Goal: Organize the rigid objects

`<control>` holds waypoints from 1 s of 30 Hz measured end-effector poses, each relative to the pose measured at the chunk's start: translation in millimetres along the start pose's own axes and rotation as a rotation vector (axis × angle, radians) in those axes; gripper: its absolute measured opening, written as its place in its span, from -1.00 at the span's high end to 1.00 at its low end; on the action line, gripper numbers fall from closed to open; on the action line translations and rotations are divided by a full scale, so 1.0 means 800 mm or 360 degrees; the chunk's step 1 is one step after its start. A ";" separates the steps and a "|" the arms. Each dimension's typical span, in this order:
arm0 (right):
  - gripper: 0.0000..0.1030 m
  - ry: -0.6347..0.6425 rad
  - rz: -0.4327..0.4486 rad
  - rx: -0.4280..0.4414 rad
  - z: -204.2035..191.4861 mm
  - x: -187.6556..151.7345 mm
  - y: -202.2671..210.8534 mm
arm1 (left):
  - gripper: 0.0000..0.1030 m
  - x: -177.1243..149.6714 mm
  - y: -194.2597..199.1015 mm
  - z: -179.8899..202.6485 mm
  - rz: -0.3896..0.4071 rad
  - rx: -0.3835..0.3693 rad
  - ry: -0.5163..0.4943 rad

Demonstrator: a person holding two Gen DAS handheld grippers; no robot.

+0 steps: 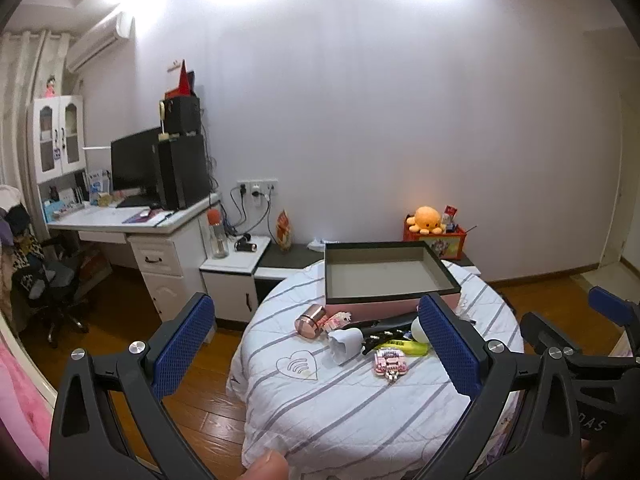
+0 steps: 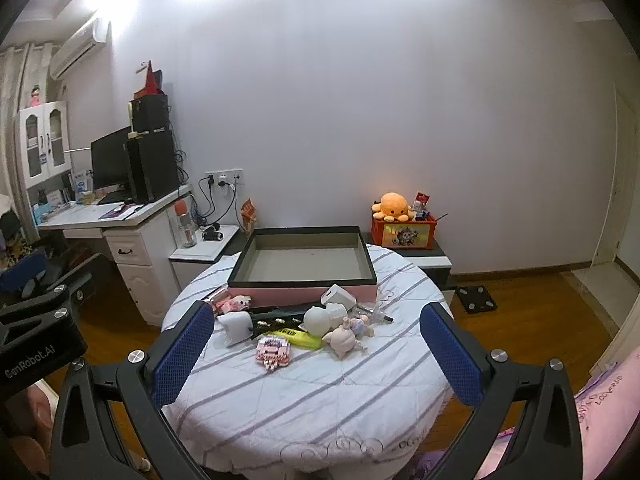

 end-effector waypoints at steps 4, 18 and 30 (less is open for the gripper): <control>-1.00 -0.0001 0.0048 0.0002 -0.001 0.004 0.029 | -1.00 0.003 0.031 -0.001 0.0049 0.0012 0.0003; -1.00 0.0004 0.0164 0.0020 -0.010 0.012 0.087 | -1.00 0.012 0.096 -0.013 0.0165 0.0037 0.0014; -1.00 -0.0019 0.0195 -0.0013 0.000 0.013 0.101 | -1.00 0.010 0.108 0.002 0.0190 0.0006 0.0004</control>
Point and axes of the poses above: each gripper's, at about its wrist camera, not at the fingertips, and y roughly against the way its jaws point, z to its right, x to its top, the point moved 3 cm from there along -y, roughly the way its jaws point, and after that the axes turned 14 degrees about z, right-handed, at the moved point
